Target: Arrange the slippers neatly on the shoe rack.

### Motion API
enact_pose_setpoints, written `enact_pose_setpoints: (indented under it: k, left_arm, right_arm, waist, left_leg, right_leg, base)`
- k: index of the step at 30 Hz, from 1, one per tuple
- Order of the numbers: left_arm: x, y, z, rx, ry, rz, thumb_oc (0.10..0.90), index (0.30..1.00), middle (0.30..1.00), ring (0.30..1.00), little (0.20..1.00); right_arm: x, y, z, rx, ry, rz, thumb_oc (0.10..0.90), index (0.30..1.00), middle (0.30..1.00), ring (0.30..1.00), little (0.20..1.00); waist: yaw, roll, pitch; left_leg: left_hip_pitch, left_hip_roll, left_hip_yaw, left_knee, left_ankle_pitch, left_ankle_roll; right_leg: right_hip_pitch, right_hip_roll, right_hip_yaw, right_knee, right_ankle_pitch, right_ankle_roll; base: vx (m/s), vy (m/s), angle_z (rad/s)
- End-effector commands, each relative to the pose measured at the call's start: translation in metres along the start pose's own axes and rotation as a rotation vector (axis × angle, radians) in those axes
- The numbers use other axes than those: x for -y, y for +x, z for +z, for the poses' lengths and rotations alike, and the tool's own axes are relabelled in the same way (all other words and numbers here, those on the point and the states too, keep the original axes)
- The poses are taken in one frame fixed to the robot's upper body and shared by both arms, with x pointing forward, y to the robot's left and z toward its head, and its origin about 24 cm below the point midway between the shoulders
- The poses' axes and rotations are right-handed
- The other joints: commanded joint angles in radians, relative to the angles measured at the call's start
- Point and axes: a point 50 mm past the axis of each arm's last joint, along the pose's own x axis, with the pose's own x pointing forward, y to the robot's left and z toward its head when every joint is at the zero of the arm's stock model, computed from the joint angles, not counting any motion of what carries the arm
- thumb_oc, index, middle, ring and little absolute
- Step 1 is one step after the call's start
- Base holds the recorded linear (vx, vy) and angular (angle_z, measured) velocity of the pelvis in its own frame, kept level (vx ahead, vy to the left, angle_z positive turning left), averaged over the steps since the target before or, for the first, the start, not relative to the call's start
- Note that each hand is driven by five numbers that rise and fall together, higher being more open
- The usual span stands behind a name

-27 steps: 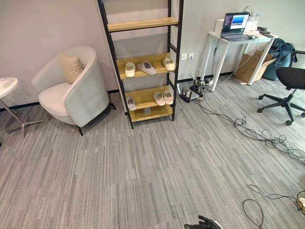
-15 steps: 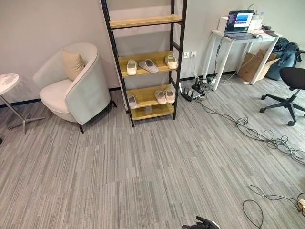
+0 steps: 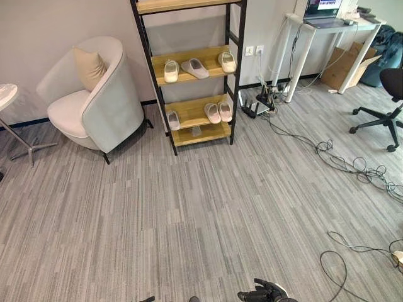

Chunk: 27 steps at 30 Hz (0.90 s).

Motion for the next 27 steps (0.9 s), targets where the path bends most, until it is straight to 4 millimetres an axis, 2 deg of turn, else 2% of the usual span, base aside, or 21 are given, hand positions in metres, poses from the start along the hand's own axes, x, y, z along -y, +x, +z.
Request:
enact_pose_setpoints:
  k: [1,2,4,5,6,7,8,10,12,13,15,16,17,18,19,20,21,22,23,24,27]
  left_arm:
    - [0.025,0.002,0.010,0.036,0.025,-0.055,0.800,0.900,0.900,0.900,0.900]
    - [0.025,0.002,0.010,0.036,0.025,-0.055,0.800,0.900,0.900,0.900,0.900]
    - [0.029,0.002,0.010,0.041,0.038,-0.074,0.800,0.900,0.900,0.900,0.900]
    - [0.025,0.001,0.000,0.007,0.046,-0.066,0.800,0.900,0.900,0.900,0.900]
    - [0.023,0.001,-0.006,-0.014,0.053,-0.060,0.800,0.900,0.900,0.900,0.900]
    - [0.018,0.000,-0.015,-0.051,0.061,-0.049,0.800,0.900,0.900,0.900,0.900]
    - [0.004,-0.003,-0.028,-0.108,0.072,-0.011,0.800,0.900,0.900,0.900,0.900]
    - [-0.007,-0.006,-0.038,-0.139,0.010,0.017,0.800,0.900,0.900,0.900,0.900]
    - [-0.013,-0.007,-0.043,-0.152,0.003,0.033,0.800,0.900,0.900,0.900,0.900]
    - [-0.022,-0.008,-0.042,-0.145,-0.009,0.050,0.800,0.900,0.900,0.900,0.900]
    - [-0.024,-0.008,-0.039,-0.133,-0.014,0.055,0.800,0.900,0.900,0.900,0.900]
    - [-0.023,-0.005,-0.027,-0.091,-0.010,0.052,0.800,0.900,0.900,0.900,0.900]
    - [-0.023,-0.005,-0.027,-0.091,-0.010,0.052,0.800,0.900,0.900,0.900,0.900]
    - [-0.017,-0.002,-0.009,-0.027,0.016,0.045,0.800,0.900,0.900,0.900,0.900]
    - [-0.017,-0.002,-0.009,-0.027,0.016,0.045,0.800,0.900,0.900,0.900,0.900]
    - [-0.012,-0.001,0.004,0.021,0.042,0.039,0.800,0.900,0.900,0.900,0.900]
    - [-0.007,0.000,0.022,0.090,0.047,0.031,0.800,0.900,0.900,0.900,0.900]
    - [-0.003,0.001,0.030,0.122,0.045,0.024,0.800,0.900,0.900,0.900,0.900]
    - [-0.003,0.001,0.030,0.122,0.044,0.023,0.800,0.900,0.900,0.900,0.900]
    - [0.001,0.001,0.036,0.148,0.047,0.011,0.800,0.900,0.900,0.900,0.900]
    - [0.007,0.001,0.044,0.178,0.094,-0.013,0.800,0.900,0.900,0.900,0.900]
  right_arm:
    - [0.018,-0.003,-0.011,-0.043,-0.051,-0.032,0.800,0.900,0.900,0.900,0.900]
    - [0.018,-0.003,-0.011,-0.043,-0.051,-0.032,0.800,0.900,0.900,0.900,0.900]
    - [0.022,-0.007,-0.028,-0.110,-0.086,-0.043,0.800,0.900,0.900,0.900,0.900]
    - [0.025,-0.008,-0.034,-0.137,-0.103,-0.046,0.800,0.900,0.900,0.900,0.900]
    - [0.025,-0.008,-0.034,-0.136,-0.097,-0.047,0.800,0.900,0.900,0.900,0.900]
    - [0.026,-0.008,-0.032,-0.132,-0.096,-0.050,0.800,0.900,0.900,0.900,0.900]
    - [0.026,-0.007,-0.030,-0.131,-0.091,-0.053,0.800,0.900,0.900,0.900,0.900]
    - [0.020,-0.007,-0.033,-0.142,-0.081,-0.034,0.800,0.900,0.900,0.900,0.900]
    - [0.017,-0.007,-0.035,-0.151,-0.077,-0.022,0.800,0.900,0.900,0.900,0.900]
    - [0.010,-0.007,-0.039,-0.165,-0.079,0.003,0.800,0.900,0.900,0.900,0.900]
    - [0.007,-0.007,-0.040,-0.167,-0.084,0.015,0.800,0.900,0.900,0.900,0.900]
    - [0.001,-0.005,-0.032,-0.144,-0.116,0.044,0.800,0.900,0.900,0.900,0.900]
    - [0.001,-0.005,-0.032,-0.144,-0.116,0.043,0.800,0.900,0.900,0.900,0.900]
    - [0.000,-0.002,-0.019,-0.104,-0.140,0.051,0.800,0.900,0.900,0.900,0.900]
    - [0.000,-0.002,-0.019,-0.104,-0.140,0.050,0.800,0.900,0.900,0.900,0.900]
    - [0.001,-0.001,-0.010,-0.073,-0.137,0.043,0.800,0.900,0.900,0.900,0.900]
    - [0.003,0.000,-0.002,-0.038,-0.129,0.035,0.800,0.900,0.900,0.900,0.900]
    - [0.003,0.000,-0.001,-0.031,-0.130,0.032,0.800,0.900,0.900,0.900,0.900]
    - [0.003,0.000,-0.001,-0.031,-0.131,0.032,0.800,0.900,0.900,0.900,0.900]
    - [0.002,0.000,-0.002,-0.027,-0.139,0.033,0.800,0.900,0.900,0.900,0.900]
    - [0.007,-0.001,-0.007,-0.041,-0.153,0.023,0.800,0.900,0.900,0.900,0.900]
  waist:
    - [-0.003,-0.010,0.068]
    - [-0.004,-0.009,0.066]
    - [0.002,-0.011,0.072]
    - [0.017,-0.012,0.067]
    - [0.027,-0.013,0.062]
    - [0.042,-0.013,0.056]
    - [0.085,-0.029,0.057]
    - [0.098,-0.046,0.031]
    - [0.103,-0.061,0.017]
    - [0.116,-0.099,0.003]
    - [0.126,-0.111,-0.006]
    - [0.131,-0.134,-0.018]
    - [0.133,-0.132,-0.020]
    - [0.122,-0.124,-0.004]
    - [0.124,-0.122,-0.006]
    - [0.109,-0.104,0.000]
    - [0.069,-0.045,0.024]
    - [0.049,-0.023,0.038]
    - [0.048,-0.022,0.038]
    - [0.028,-0.007,0.051]
    - [-0.016,0.004,0.061]
  left_leg:
    - [-0.092,0.113,0.062,0.346,-0.028,-0.033]
    - [-0.096,0.114,0.060,0.351,-0.029,-0.033]
    - [-0.152,0.120,0.117,0.368,-0.030,-0.025]
    - [-0.203,0.090,0.142,0.282,-0.063,0.000]
    - [-0.209,0.081,0.146,0.227,-0.055,0.007]
    - [-0.214,0.076,0.142,0.155,-0.027,0.012]
    - [-0.283,0.078,0.164,0.005,0.053,-0.003]
    - [-0.263,0.077,0.168,-0.019,0.081,0.012]
    - [-0.275,0.067,0.169,0.004,0.079,0.023]
    - [-0.303,0.052,0.171,0.080,0.049,0.045]
    - [-0.305,0.047,0.175,0.094,0.033,0.053]
    - [-0.275,0.026,0.187,0.095,-0.027,0.081]
    - [-0.277,0.029,0.188,0.094,-0.025,0.080]
    - [-0.242,0.015,0.190,0.094,-0.066,0.112]
    - [-0.244,0.018,0.191,0.093,-0.064,0.111]
    - [-0.204,0.012,0.185,0.086,-0.081,0.125]
    - [-0.095,0.016,0.148,0.049,-0.106,0.143]
    - [-0.047,0.015,0.131,0.032,-0.120,0.144]
    - [-0.048,0.017,0.131,0.031,-0.119,0.144]
    - [-0.009,0.012,0.112,0.021,-0.131,0.140]
    - [0.078,-0.008,0.070,-0.004,-0.175,0.123]
  right_leg:
    - [0.078,-0.036,-0.024,0.027,-0.129,0.074]
    - [0.076,-0.034,-0.024,0.027,-0.129,0.074]
    - [0.101,-0.033,-0.038,0.019,-0.142,0.067]
    - [0.129,-0.024,-0.037,0.002,-0.155,0.075]
    - [0.141,-0.017,-0.030,-0.003,-0.163,0.079]
    - [0.155,-0.005,-0.022,-0.006,-0.175,0.084]
    - [0.207,0.015,0.008,-0.006,-0.221,0.092]
    - [0.221,0.019,0.031,-0.006,-0.229,0.098]
    - [0.224,0.011,0.043,-0.006,-0.227,0.100]
    - [0.220,-0.016,0.057,0.036,-0.231,0.113]
    - [0.205,-0.025,0.061,0.071,-0.225,0.122]
    - [0.148,-0.055,0.050,0.208,-0.152,0.192]
    - [0.145,-0.053,0.052,0.208,-0.150,0.191]
    - [0.060,-0.100,0.030,0.403,0.000,0.271]
    - [0.058,-0.098,0.031,0.402,0.003,0.270]
    - [0.018,-0.117,0.014,0.488,0.085,0.287]
    - [-0.091,-0.123,-0.002,0.652,0.097,0.262]
    - [-0.138,-0.119,-0.015,0.669,0.057,0.243]
    - [-0.138,-0.117,-0.017,0.666,0.059,0.242]
    - [-0.177,-0.116,-0.034,0.645,0.018,0.228]
    - [-0.239,-0.107,-0.035,0.460,-0.047,0.192]
  base:
    - [0.11,-0.148,0.15]
    - [0.12,-0.104,0.29]
    - [0.21,-0.044,0.35]
    - [0.37,0.008,0.40]
    - [0.44,0.045,0.50]
    - [0.66,0.082,0.26]
    - [0.54,0.065,0.01]
    - [0.49,0.086,-0.50]
    - [0.43,0.112,-0.89]
    - [0.42,0.123,-0.66]
    - [0.39,0.155,-0.37]
    - [0.38,0.170,-0.28]
    - [0.43,0.246,-0.13]
    - [0.18,0.130,0.01]
    - [0.31,0.203,0.08]
    - [0.43,0.228,0.19]
    - [0.61,0.275,0.29]
    - [0.47,0.201,0.37]
    - [0.34,0.064,0.59]
    - [0.33,0.011,0.63]
    - [0.48,-0.075,0.52]
